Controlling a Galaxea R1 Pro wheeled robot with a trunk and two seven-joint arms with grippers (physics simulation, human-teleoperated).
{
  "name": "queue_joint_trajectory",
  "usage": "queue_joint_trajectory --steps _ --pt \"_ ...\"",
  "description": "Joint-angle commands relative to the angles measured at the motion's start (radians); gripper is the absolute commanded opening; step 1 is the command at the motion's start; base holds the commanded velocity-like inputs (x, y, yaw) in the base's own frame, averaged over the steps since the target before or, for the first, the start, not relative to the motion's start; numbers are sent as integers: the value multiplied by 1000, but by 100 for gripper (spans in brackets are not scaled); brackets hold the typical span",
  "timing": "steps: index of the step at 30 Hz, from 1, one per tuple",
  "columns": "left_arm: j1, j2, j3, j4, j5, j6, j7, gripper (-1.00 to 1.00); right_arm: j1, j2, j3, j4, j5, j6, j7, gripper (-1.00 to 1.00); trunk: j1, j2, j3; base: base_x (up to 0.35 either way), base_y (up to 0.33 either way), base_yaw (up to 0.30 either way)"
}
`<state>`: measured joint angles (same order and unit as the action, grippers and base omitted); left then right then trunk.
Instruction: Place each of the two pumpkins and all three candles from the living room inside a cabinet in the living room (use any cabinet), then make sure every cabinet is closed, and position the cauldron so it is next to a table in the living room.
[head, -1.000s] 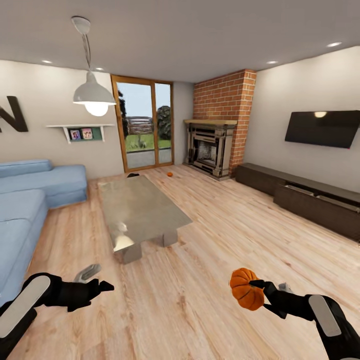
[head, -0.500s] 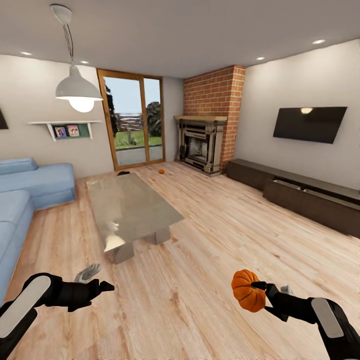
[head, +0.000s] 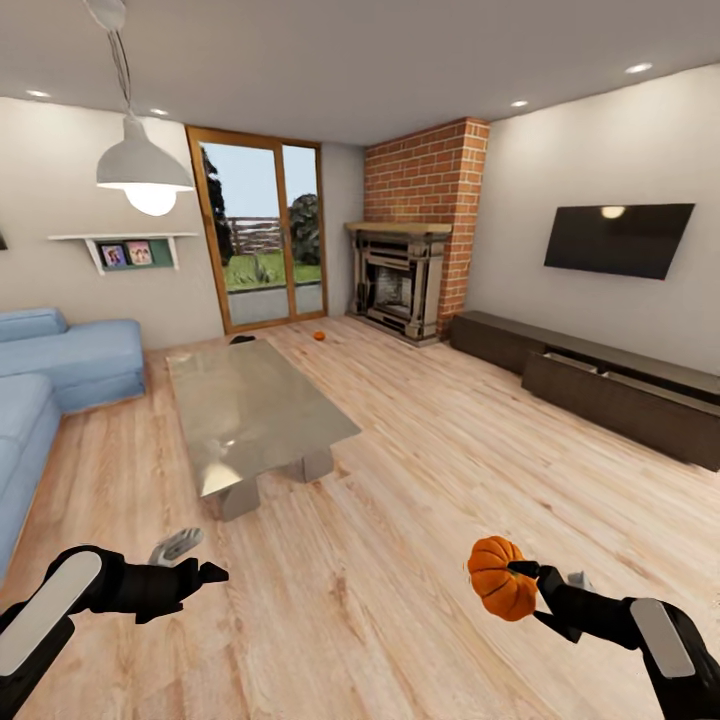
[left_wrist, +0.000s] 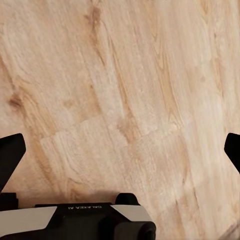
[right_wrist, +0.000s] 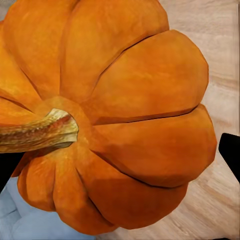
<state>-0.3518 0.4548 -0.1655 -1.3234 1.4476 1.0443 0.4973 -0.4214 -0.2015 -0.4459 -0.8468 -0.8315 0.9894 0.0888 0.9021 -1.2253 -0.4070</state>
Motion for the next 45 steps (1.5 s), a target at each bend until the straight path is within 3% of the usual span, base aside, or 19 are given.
queue_joint_trajectory --steps 1,4,8,45 --pt "-1 1 -2 -1 10 0 10 100 -1 0 -23 0 2 7 11 -100 0 -1 -2 129 -108 0" --pt "-1 1 -2 -2 10 0 10 100 -1 1 -62 0 2 13 12 -100 0 -1 -2 105 -45 -14" --pt "-1 1 -2 -2 10 0 10 100 0 2 -73 1 2 16 12 -100 0 -1 -3 21 -7 -182" --pt "-1 1 -2 -1 11 0 10 100 2 1 -76 6 3 16 2 -100 0 -1 -3 0 0 -276"
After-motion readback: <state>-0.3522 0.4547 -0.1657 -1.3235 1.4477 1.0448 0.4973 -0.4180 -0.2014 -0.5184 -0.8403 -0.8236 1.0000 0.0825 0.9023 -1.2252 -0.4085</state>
